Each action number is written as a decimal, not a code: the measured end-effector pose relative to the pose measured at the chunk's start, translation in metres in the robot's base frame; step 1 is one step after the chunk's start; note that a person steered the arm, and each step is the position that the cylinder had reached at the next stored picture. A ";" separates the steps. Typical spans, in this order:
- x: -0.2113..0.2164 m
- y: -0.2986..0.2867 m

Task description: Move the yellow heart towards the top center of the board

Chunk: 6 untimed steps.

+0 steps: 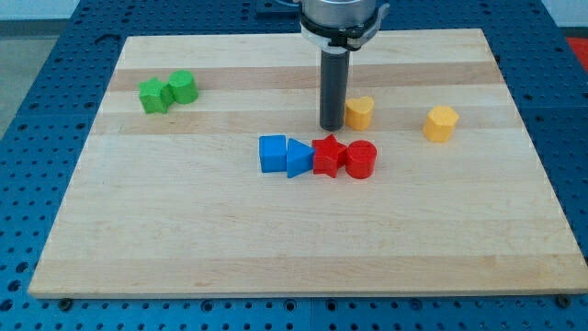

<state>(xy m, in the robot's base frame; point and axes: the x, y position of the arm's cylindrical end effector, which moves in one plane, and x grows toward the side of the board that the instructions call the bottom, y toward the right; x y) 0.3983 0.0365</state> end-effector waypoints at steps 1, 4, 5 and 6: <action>0.019 0.016; -0.012 0.046; -0.034 -0.009; -0.047 -0.033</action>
